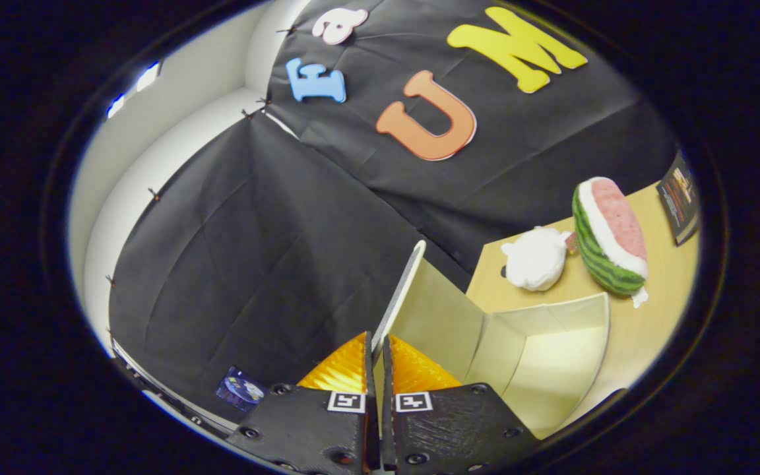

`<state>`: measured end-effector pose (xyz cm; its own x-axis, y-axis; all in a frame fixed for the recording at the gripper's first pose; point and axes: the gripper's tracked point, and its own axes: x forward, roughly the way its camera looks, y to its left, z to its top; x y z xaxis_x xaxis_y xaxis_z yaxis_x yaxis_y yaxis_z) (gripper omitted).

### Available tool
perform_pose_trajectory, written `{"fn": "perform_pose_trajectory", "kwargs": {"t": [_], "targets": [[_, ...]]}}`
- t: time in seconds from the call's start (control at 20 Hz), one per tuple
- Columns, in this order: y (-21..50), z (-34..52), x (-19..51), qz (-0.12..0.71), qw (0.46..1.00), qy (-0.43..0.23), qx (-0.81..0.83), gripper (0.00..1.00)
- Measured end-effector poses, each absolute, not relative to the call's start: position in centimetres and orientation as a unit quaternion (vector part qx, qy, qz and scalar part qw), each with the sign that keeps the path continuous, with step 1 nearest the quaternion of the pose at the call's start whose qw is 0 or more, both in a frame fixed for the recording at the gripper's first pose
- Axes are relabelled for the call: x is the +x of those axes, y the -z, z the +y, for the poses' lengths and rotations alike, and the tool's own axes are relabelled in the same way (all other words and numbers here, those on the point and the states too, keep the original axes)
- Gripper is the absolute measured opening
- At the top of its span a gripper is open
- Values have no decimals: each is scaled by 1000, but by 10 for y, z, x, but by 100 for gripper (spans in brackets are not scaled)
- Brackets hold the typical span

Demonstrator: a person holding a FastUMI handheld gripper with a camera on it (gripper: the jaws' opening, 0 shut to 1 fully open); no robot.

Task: Open the storage box then place both shoes into the box .Put the left shoe in first, then the right shoe, with the right side of both shoes facing outward in a uniform manner.

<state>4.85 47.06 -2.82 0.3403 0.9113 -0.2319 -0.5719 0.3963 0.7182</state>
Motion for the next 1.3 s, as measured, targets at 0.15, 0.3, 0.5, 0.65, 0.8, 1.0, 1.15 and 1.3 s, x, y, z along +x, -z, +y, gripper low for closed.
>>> {"fn": "perform_pose_trajectory", "kwargs": {"t": [0.15,0.3,0.5,0.65,0.8,1.0,1.15,1.3], "targets": [[34,502,41,306,787,-487,221,14],[44,522,32,309,794,-488,193,27],[54,525,29,305,805,-481,169,48],[46,511,31,279,824,-468,153,74],[34,481,37,247,854,-439,131,85],[13,425,45,190,897,-388,98,94],[8,366,38,166,921,-343,82,94],[1,304,37,150,941,-295,75,94]]}}
